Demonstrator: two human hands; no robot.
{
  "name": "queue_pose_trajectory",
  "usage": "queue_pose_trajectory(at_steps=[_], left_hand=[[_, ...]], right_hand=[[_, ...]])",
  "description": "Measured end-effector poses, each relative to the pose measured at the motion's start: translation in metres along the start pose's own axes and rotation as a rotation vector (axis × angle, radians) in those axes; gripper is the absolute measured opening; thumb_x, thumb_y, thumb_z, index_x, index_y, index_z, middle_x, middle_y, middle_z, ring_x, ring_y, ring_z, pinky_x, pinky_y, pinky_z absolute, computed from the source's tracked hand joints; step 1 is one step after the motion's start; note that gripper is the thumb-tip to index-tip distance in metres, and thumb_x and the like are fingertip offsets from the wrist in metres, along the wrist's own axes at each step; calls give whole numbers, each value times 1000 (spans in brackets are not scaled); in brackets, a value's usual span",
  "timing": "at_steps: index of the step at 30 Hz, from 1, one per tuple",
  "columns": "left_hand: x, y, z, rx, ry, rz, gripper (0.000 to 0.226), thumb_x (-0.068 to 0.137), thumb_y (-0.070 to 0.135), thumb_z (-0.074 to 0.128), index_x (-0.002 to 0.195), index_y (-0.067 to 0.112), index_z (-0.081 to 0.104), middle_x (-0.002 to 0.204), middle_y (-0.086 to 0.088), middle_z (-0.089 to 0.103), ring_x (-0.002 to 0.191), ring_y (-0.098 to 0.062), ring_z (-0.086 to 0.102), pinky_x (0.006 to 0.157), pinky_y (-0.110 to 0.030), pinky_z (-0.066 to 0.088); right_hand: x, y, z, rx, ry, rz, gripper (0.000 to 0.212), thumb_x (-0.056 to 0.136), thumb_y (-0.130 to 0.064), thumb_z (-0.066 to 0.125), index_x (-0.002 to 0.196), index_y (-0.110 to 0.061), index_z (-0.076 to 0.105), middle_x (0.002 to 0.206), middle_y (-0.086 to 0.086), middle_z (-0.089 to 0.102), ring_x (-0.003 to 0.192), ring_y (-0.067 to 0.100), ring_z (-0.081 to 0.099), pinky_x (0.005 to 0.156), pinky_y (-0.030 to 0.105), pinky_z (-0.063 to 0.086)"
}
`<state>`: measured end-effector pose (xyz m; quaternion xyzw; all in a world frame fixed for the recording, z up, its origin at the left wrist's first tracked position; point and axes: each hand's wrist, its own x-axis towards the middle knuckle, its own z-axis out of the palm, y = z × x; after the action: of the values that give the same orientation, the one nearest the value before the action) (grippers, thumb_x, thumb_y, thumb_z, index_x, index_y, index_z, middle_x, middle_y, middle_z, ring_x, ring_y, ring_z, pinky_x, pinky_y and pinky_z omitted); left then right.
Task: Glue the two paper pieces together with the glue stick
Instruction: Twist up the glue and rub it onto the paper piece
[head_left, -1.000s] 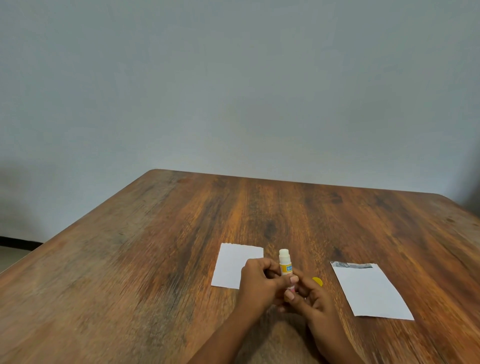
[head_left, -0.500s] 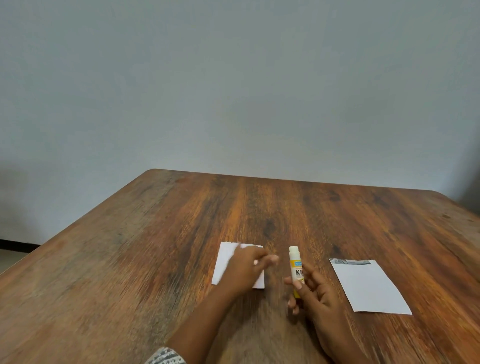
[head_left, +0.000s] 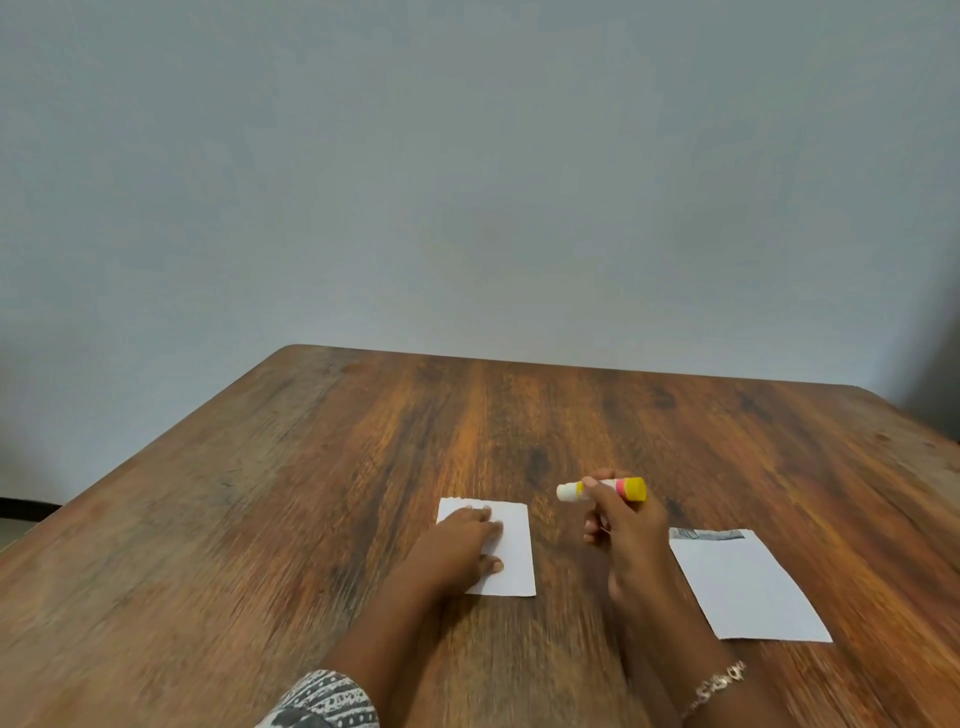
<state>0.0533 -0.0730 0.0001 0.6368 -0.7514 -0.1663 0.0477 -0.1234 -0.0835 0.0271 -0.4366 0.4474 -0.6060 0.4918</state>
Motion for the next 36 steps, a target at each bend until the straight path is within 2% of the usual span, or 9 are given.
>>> queue_pose_trajectory(at_steps=[3,9,13,16,20,25,28,32,36], left_hand=[[1,4,-1,19,1,-4,51,92,27,48,138,14,33,154,-6,22,140,-22,21,113,-42,27],[4,0,2,-40,21,-11,52,90,29,51,137,16,33,154,-4,22,140,-22,21,113,-41,25],[5,-2,4,-81,27,-16,52,90,29,51,137,18,32,154,-1,22,140,-21,21,114,-39,23],[6,-2,4,-90,29,-19,51,90,29,51,137,18,32,154,-1,22,140,-21,21,114,-39,22],[7,-1,4,-98,25,-24,52,90,28,52,137,18,33,154,-2,22,140,-21,21,115,-38,22],[8,1,4,-96,20,-42,52,90,28,53,136,18,32,154,-2,22,140,-21,22,114,-38,22],[8,0,4,-101,12,-50,52,89,28,53,136,18,33,154,-2,22,139,-21,23,114,-38,23],[8,0,4,-106,6,-50,51,89,28,53,135,18,34,153,-2,23,139,-21,24,113,-39,24],[7,1,4,-105,5,-53,50,89,28,53,135,18,34,153,-2,23,138,-21,24,113,-39,25]], right_hand=[[12,12,14,-29,-13,17,9,85,-14,60,81,-14,67,44,-3,57,39,9,51,36,20,45],[27,39,22,-295,-96,-6,7,80,-14,66,87,-14,68,60,3,67,47,8,59,42,21,49],[37,47,21,-475,-118,-83,14,82,-20,65,86,-7,66,57,4,64,44,10,56,40,18,45],[43,50,20,-587,-110,-131,21,82,-22,65,84,-1,64,64,10,63,52,18,56,46,26,45],[46,54,22,-626,-133,-153,17,82,-18,64,83,-2,60,72,15,62,63,25,57,53,29,44],[47,56,22,-650,-149,-173,12,82,-20,65,79,-9,59,67,6,60,58,19,56,49,24,42],[47,56,23,-680,-158,-185,12,82,-23,65,79,-14,57,71,5,61,64,18,58,54,26,46],[46,56,23,-703,-175,-195,17,81,-25,65,86,-9,61,80,10,66,73,24,62,64,36,50],[45,57,23,-728,-191,-229,19,81,-24,65,87,-6,64,82,11,68,75,24,62,65,35,49]])
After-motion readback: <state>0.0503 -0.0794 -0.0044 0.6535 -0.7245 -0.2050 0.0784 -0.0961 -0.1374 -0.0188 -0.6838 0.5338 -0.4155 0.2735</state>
